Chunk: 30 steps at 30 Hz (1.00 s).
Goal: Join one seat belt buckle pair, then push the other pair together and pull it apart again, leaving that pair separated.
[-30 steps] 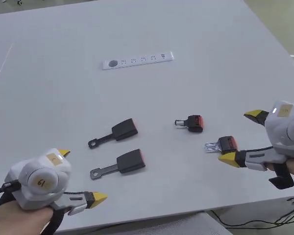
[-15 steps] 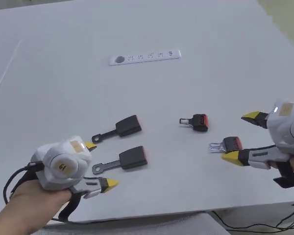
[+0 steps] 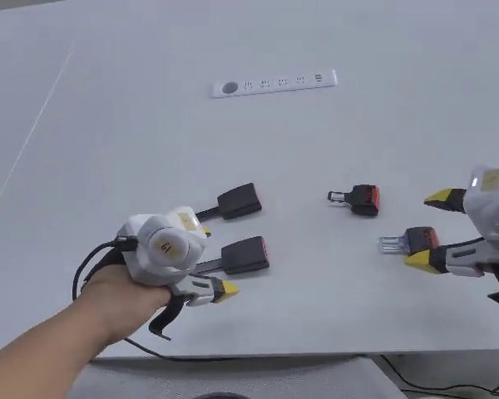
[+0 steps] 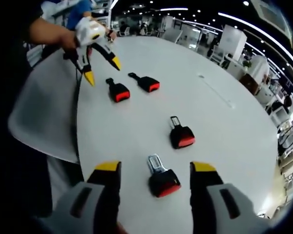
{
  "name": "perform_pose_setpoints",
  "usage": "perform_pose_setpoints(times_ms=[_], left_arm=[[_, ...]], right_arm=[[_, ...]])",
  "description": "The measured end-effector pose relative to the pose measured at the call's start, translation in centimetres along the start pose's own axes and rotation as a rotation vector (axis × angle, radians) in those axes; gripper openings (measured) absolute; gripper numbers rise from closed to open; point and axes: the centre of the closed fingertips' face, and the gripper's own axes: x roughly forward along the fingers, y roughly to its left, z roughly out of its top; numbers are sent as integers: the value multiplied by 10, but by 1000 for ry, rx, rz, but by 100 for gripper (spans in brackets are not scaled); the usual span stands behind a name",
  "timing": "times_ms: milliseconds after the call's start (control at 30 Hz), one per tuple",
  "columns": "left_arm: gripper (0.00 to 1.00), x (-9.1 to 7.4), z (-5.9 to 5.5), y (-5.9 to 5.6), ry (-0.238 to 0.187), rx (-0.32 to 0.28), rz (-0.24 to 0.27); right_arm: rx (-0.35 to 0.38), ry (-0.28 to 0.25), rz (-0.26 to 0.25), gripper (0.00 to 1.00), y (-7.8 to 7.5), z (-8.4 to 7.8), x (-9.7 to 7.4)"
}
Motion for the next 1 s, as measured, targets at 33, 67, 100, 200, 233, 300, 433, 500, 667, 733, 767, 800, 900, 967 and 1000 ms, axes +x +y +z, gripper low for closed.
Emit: perform_pose_setpoints(times_ms=[33,67,100,200,233,300,433,500,667,733,767,800,900,967,1000], left_arm=[[60,2,0,0,3,6,-3],[59,5,0,-1,8,14,-11],[59,7,0,-1,11,21,-13],[56,12,-1,1,24,36,-21],[55,14,-1,3,27,37,-22],[54,17,-3,6,45,33,-29],[52,24,-5,12,55,51,-36],[51,28,-7,13,71,68,-49],[52,34,-8,14,85,112,-76],[52,37,-9,17,94,120,-79],[51,39,-10,18,100,126,-83],[50,40,-10,17,100,136,-90],[47,43,-11,17,100,167,-112],[48,46,-13,16,116,168,-125],[48,47,-14,16,117,165,-134]], right_arm=[[-12,4,15,56,0,-2,2],[-16,7,25,55,0,-3,3],[-24,9,25,54,-1,-4,4],[-52,27,60,49,-2,-12,9],[-61,33,70,48,-1,-14,10],[-66,54,95,45,-2,-21,13],[-58,68,125,37,-6,-29,16],[-73,73,125,37,-9,-30,18],[-101,115,160,34,-9,-42,23],[-124,131,163,34,-10,-47,25],[-128,135,168,34,-10,-48,26],[-127,138,171,34,-10,-48,26],[-150,163,181,34,-12,-54,30],[-156,171,185,34,-12,-55,31],[-157,177,191,34,-13,-57,33]])
